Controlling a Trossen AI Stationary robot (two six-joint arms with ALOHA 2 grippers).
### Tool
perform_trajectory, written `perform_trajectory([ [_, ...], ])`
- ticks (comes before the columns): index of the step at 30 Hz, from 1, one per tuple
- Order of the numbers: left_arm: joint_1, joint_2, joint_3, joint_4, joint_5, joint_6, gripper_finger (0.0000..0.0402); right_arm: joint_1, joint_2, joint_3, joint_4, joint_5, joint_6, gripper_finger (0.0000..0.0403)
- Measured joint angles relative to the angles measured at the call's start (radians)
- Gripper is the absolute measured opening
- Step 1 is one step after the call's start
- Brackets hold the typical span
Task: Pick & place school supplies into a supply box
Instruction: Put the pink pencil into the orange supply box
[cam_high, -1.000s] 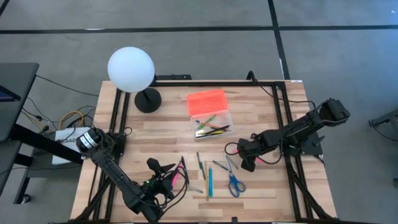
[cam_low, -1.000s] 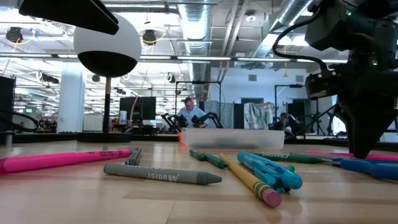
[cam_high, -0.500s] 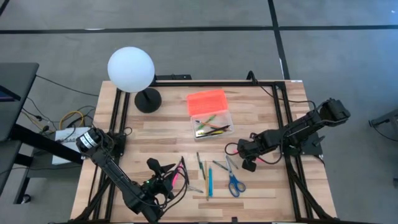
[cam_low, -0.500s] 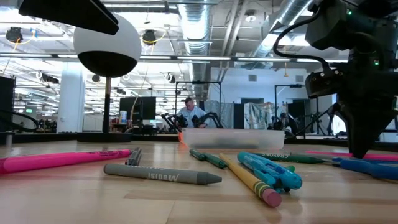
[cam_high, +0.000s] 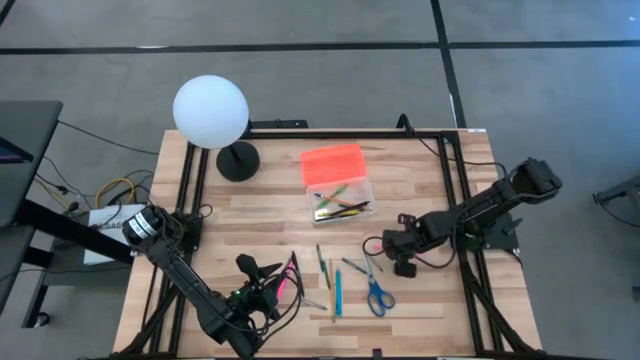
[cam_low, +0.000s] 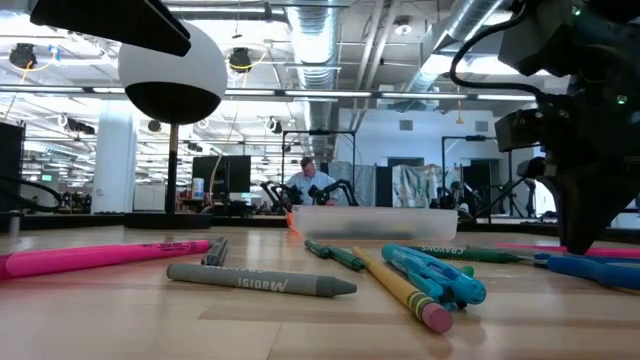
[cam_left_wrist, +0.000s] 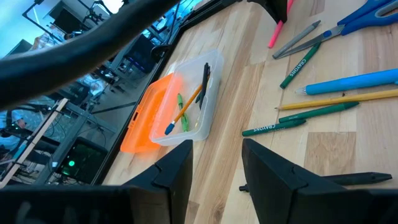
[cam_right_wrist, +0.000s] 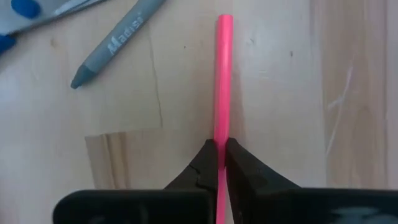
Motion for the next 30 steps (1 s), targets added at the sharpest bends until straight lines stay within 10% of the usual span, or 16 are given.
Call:
perform_trajectory([
  [19, 0.000, 0.000, 0.000, 0.000, 0.001, 0.000, 0.0134, 0.081, 0.001, 0.120, 0.010, 0.233, -0.197, 0.0000],
  [30, 0.001, 0.000, 0.000, 0.000, 0.001, 0.000, 0.0134, -0.115, -0.001, 0.271, 0.097, 0.408, -0.424, 0.0000],
])
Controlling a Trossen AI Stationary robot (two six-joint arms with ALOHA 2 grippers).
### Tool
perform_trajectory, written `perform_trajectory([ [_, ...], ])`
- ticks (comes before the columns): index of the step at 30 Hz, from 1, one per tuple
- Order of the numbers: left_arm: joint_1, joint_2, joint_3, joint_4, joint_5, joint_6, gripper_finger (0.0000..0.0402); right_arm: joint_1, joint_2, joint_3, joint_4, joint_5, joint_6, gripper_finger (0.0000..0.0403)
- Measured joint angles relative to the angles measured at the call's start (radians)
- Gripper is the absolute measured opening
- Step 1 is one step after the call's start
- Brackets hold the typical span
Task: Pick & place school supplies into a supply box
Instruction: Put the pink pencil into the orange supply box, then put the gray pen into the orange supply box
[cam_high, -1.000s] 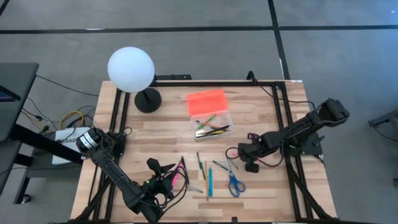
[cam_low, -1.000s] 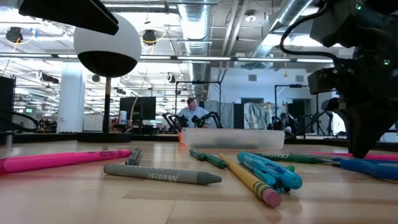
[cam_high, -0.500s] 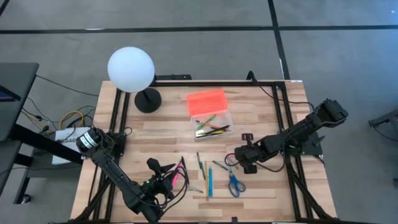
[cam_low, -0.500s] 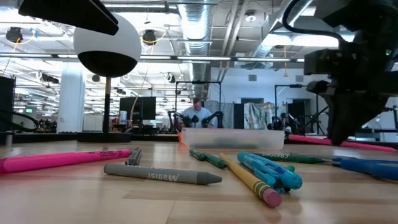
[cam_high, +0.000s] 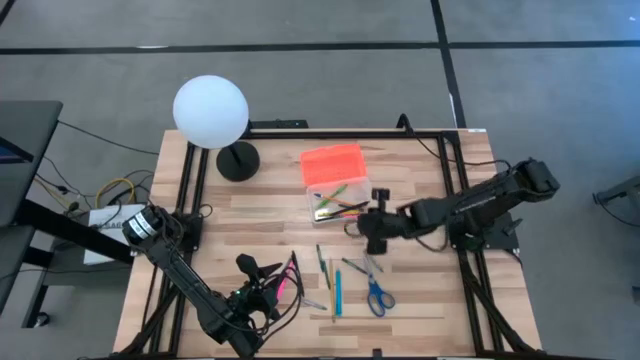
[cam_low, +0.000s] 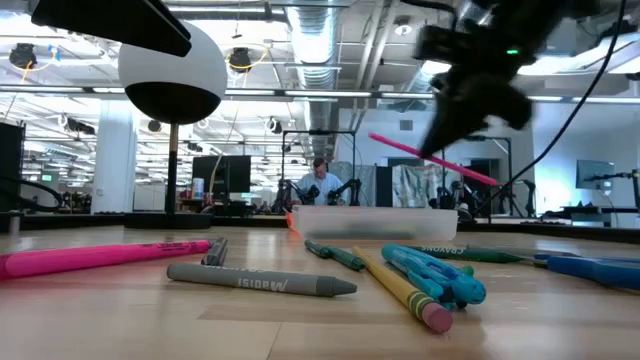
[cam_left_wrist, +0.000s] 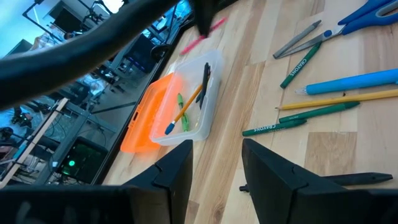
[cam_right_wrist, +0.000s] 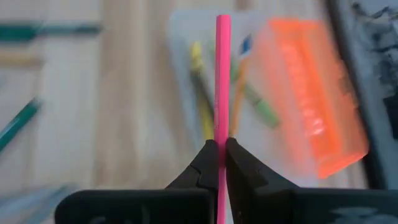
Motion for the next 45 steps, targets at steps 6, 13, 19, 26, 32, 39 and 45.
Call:
perform_trajectory([
  [6, 0.000, 0.000, 0.000, 0.000, 0.001, 0.000, 0.0134, -0.155, 0.000, 0.012, 0.180, -0.111, -0.089, 0.0000],
  [13, 0.000, 0.000, 0.000, -0.003, 0.001, 0.000, 0.0134, -0.255, 0.000, 0.012, 0.226, -0.163, -0.089, 0.0000],
  [19, 0.000, 0.000, 0.000, -0.007, 0.001, 0.000, 0.0134, -0.278, 0.016, 0.013, 0.297, -0.236, -0.076, 0.0000],
  [26, 0.000, 0.000, 0.000, -0.008, 0.005, 0.000, 0.0134, -0.292, 0.121, 0.010, 0.327, -0.235, -0.078, 0.0000],
  [32, 0.000, 0.000, 0.000, -0.009, 0.010, 0.001, 0.0134, -0.303, 0.199, 0.054, 0.322, -0.236, -0.084, 0.0001],
  [39, 0.000, 0.000, 0.000, -0.011, 0.028, 0.001, 0.0134, -0.316, 0.275, 0.104, 0.236, -0.236, -0.089, 0.0038],
  [45, 0.000, 0.000, 0.000, -0.010, 0.028, 0.001, 0.0134, -0.331, 0.295, 0.111, 0.222, -0.233, -0.073, 0.0091],
])
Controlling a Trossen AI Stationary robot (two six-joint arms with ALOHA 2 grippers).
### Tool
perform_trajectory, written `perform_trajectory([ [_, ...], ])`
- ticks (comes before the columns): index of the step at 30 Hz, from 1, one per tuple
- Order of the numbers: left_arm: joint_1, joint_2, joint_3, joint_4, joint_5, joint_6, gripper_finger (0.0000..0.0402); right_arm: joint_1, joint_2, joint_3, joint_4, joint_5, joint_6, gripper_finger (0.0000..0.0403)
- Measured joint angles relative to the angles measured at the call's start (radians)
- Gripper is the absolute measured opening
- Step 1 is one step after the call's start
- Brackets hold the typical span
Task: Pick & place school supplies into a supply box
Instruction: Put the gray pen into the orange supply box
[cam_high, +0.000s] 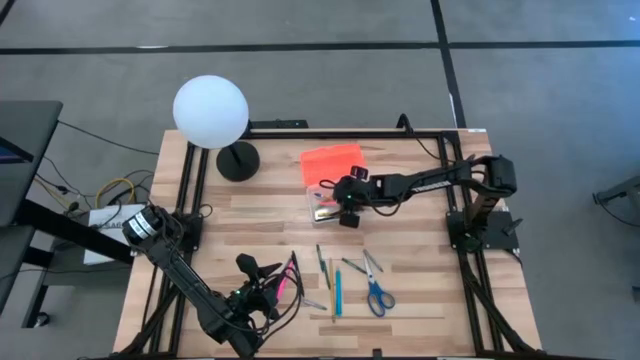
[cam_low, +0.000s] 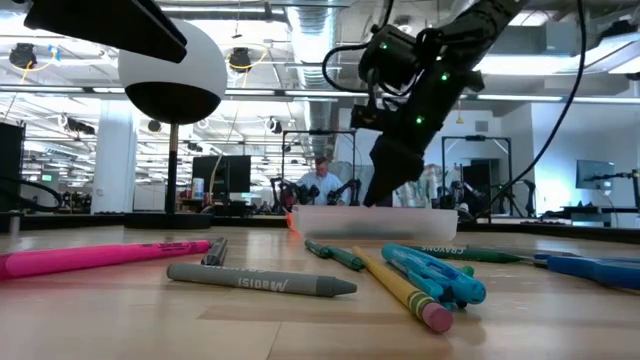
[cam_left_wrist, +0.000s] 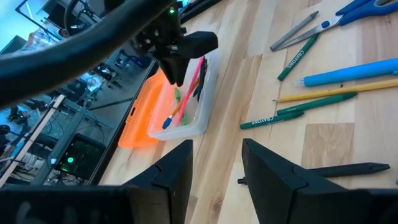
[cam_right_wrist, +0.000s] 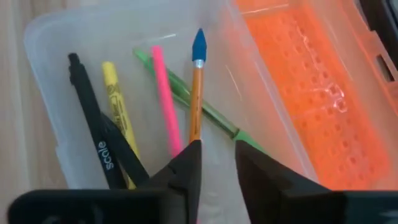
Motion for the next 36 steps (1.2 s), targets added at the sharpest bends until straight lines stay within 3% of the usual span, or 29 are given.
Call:
perform_trajectory([
  [8, 0.000, 0.000, 0.000, 0.001, 0.014, -0.020, 0.0134, 0.035, -0.102, 0.000, -0.031, 0.005, 0.011, 0.0142],
  [17, 0.000, 0.007, 0.000, 0.019, 0.087, -0.049, 0.0134, 0.180, -0.269, -0.071, -0.048, 0.008, -0.008, 0.0146],
  [21, 0.006, 0.014, 0.000, 0.052, 0.119, -0.048, 0.0134, 0.246, -0.358, -0.174, 0.021, 0.045, -0.008, 0.0138],
  [29, 0.031, 0.072, 0.000, 0.063, 0.304, -0.173, 0.0134, 0.361, -0.520, -0.394, 0.304, 0.061, -0.014, 0.0131],
  [32, 0.049, 0.089, 0.000, 0.062, 0.390, -0.210, 0.0134, 0.394, -0.543, -0.457, 0.428, 0.062, -0.048, 0.0131],
  [36, 0.065, 0.089, -0.001, 0.076, 0.409, -0.244, 0.0134, 0.422, -0.548, -0.504, 0.546, 0.081, -0.069, 0.0130],
])
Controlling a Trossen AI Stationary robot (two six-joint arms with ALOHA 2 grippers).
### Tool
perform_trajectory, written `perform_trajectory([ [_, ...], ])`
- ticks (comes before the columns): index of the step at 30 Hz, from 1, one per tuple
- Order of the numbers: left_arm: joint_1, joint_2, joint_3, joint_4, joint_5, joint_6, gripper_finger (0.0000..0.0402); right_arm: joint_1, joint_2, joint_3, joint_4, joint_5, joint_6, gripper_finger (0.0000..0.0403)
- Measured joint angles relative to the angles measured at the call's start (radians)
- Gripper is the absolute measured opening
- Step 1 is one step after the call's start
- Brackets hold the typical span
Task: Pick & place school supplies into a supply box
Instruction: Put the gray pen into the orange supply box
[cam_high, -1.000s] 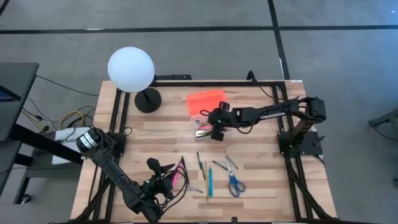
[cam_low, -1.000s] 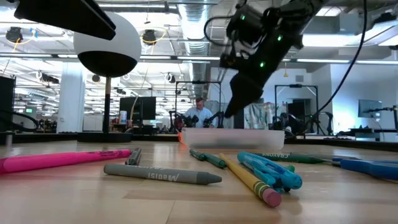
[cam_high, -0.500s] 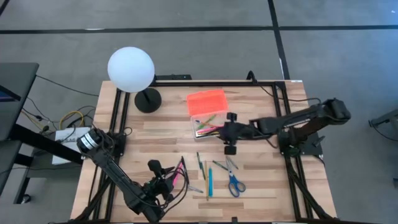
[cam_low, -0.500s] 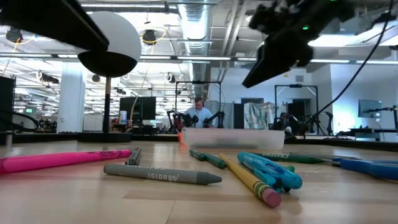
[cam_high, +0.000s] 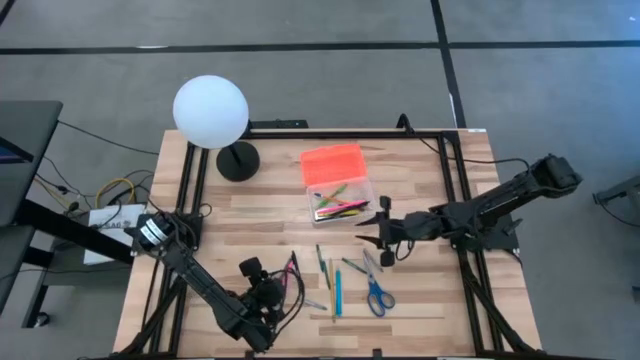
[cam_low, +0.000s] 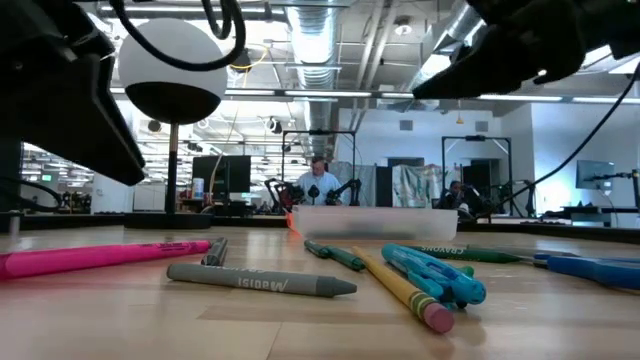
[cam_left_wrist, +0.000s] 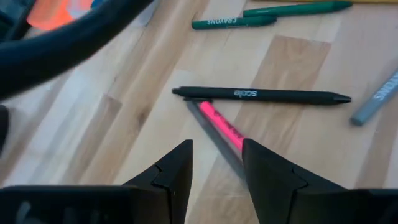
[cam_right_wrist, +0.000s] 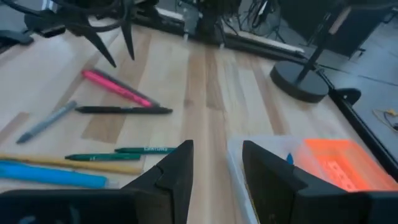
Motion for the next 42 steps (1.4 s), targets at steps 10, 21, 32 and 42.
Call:
perform_trajectory([
  [10, 0.018, 0.000, -0.042, 0.022, 0.096, -0.151, 0.0134, 0.031, 0.023, -0.032, 0.048, 0.004, 0.000, 0.0130],
  [21, 0.031, -0.001, -0.141, 0.173, 0.129, -0.182, 0.0134, 0.070, 0.021, -0.032, 0.045, 0.003, -0.017, 0.0130],
  [32, 0.032, -0.002, -0.143, 0.214, 0.061, -0.202, 0.0134, 0.072, 0.021, -0.032, 0.044, 0.003, -0.010, 0.0130],
  [42, 0.035, -0.002, -0.143, 0.317, 0.051, -0.143, 0.0134, 0.072, 0.021, -0.031, 0.043, 0.003, 0.002, 0.0130],
])
